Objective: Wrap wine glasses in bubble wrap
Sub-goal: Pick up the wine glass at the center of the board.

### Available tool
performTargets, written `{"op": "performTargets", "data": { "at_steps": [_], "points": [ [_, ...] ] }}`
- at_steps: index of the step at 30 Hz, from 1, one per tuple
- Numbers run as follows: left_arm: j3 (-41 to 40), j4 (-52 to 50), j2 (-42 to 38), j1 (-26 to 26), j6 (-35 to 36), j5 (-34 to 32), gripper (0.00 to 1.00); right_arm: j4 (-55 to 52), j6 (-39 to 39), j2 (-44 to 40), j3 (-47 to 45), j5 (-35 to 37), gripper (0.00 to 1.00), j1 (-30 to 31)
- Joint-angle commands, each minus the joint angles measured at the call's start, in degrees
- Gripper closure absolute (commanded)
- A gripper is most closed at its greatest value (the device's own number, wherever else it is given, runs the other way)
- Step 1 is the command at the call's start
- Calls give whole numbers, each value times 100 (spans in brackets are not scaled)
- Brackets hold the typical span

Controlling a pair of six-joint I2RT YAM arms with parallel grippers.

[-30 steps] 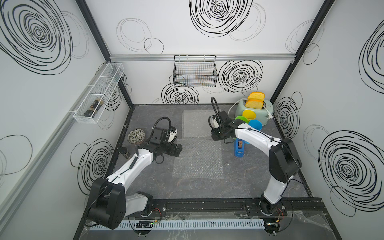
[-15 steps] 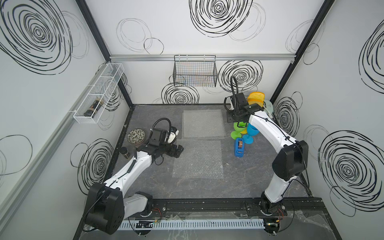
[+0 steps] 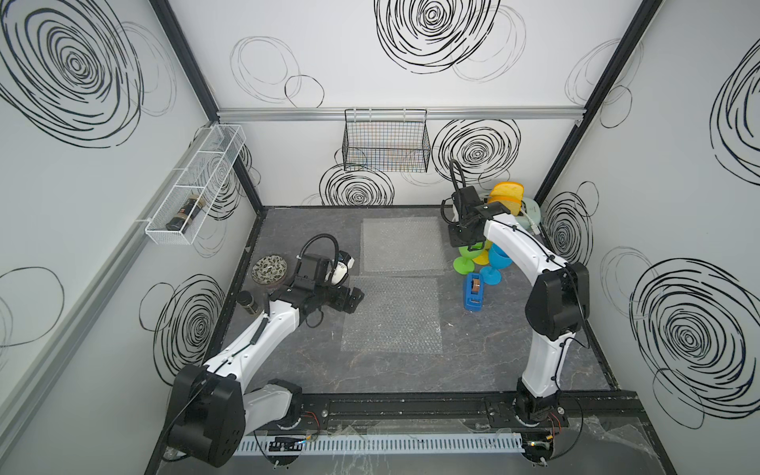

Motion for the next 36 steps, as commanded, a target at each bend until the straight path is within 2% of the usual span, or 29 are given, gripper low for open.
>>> {"op": "performTargets", "data": {
  "at_steps": [1, 4, 7, 13, 17, 21, 26, 30, 36],
  "points": [
    [364, -3, -125, -141, 206, 157, 3, -452, 39, -270, 379, -88, 98, 129],
    [685, -95, -107, -418, 367, 319, 3, -906, 44, -402, 805, -276, 99, 313],
    [672, 420, -217, -738, 555, 393, 3, -1301, 53, -583, 1061, -490, 99, 552],
    [571, 1492, -315, -1518, 1169, 374, 3, -1352, -97, -1111, 519, -2563, 99, 838],
    [523, 1757, -59, -1703, 904, 481, 0, -1157, 17, -1443, 43, -3401, 99, 1002],
    [288, 2043, 15, -1813, 777, 571, 9, -800, 62, -1749, -434, -4219, 99, 1122],
    [200, 2051, 155, -1964, 731, 547, 17, -511, 128, -1931, -782, -4902, 100, 1270],
    [27, 2197, 270, -2148, 795, 380, 24, -177, 264, -2103, -1091, -5261, 100, 1302],
    [-55, 2243, 382, -2296, 787, 40, 40, -10, 396, -2261, -1235, -5540, 100, 1362]
  ]
}}
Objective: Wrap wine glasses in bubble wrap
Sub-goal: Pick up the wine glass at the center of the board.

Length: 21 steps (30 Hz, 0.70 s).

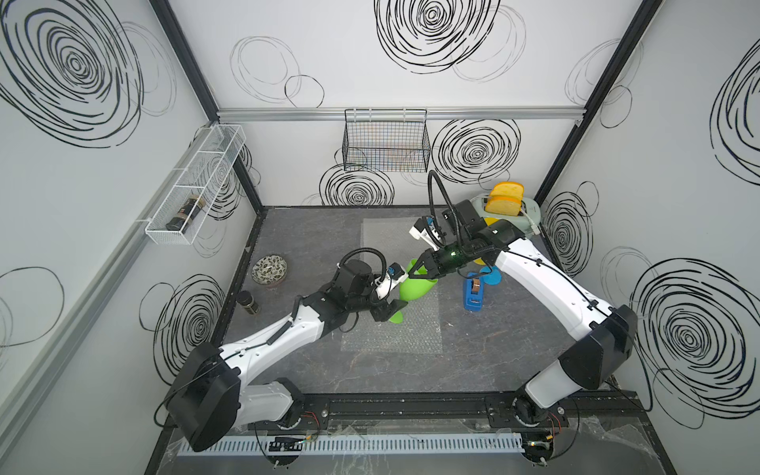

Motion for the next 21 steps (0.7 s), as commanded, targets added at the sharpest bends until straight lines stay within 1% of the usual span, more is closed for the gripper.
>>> {"op": "performTargets", "data": {
  "at_steps": [1, 4, 8, 9, 10, 13, 15, 17, 18, 19, 20, 21],
  "points": [
    [-109, 389, 28, -62, 42, -235, 44, 342, 112, -297, -144, -436, 100, 50],
    [-66, 265, 59, -67, -28, -236, 60, 387, 146, -338, -192, -514, 100, 69],
    [-206, 328, -8, -191, -82, -133, 89, 429, 177, -369, -243, -447, 100, 69],
    [-186, 276, -17, -203, -139, -62, 94, 449, 200, -372, -260, -429, 100, 64],
    [-143, 178, -30, -203, -257, 20, 100, 429, 224, -352, -230, -406, 97, 65],
    [-219, 169, -156, -194, -938, 304, 100, 213, 232, -326, 5, -178, 75, 42],
    [-402, 448, -219, -186, -1737, 717, 100, 224, 316, -436, 56, 44, 61, -21],
    [-605, 965, -210, -87, -2921, 1194, 100, 355, 452, -657, -12, 238, 47, -181],
    [-697, 1206, -195, 1, -3483, 1354, 100, 383, 510, -757, -35, 358, 44, -281],
    [-838, 1549, -163, 110, -4220, 1489, 99, 395, 559, -872, -64, 504, 41, -407],
    [-981, 1914, -118, 201, -4748, 1605, 98, 417, 594, -1012, -130, 689, 38, -515],
    [-1105, 2188, -59, 235, -5015, 1653, 98, 463, 636, -1165, -287, 946, 36, -606]
  ]
}}
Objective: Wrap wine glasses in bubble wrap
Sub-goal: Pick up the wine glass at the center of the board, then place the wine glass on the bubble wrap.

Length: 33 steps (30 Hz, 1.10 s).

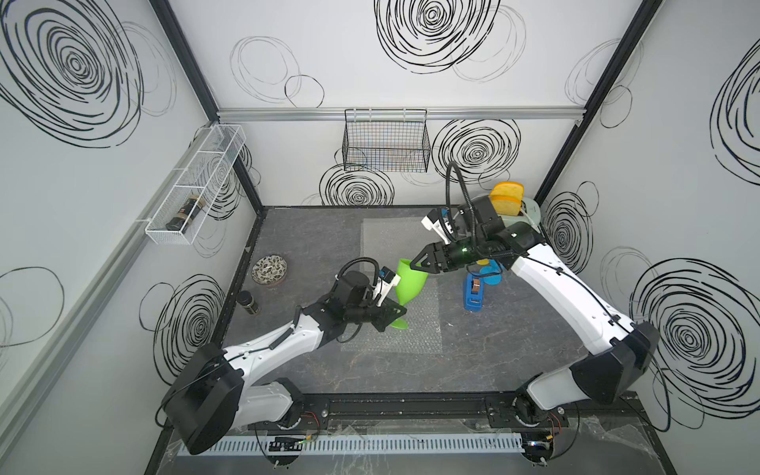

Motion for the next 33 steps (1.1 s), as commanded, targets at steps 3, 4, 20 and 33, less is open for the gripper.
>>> {"op": "performTargets", "data": {
  "at_steps": [3, 4, 20, 33],
  "points": [
    [-285, 1391, 424, 179, -2247, 465, 100, 570, 419, -1032, -981, 1373, 35, -341],
    [-294, 1405, 552, 187, -2360, 445, 100, 736, 485, -1181, -1271, 1505, 34, -347],
    [-505, 1711, 1823, -13, -3324, 564, 98, 2772, 1818, -1583, -4414, 1653, 40, -284],
    [-148, 1262, 2382, 31, -3113, 574, 74, 3287, 1984, -595, -4727, 1614, 42, -141]
  ]
}}
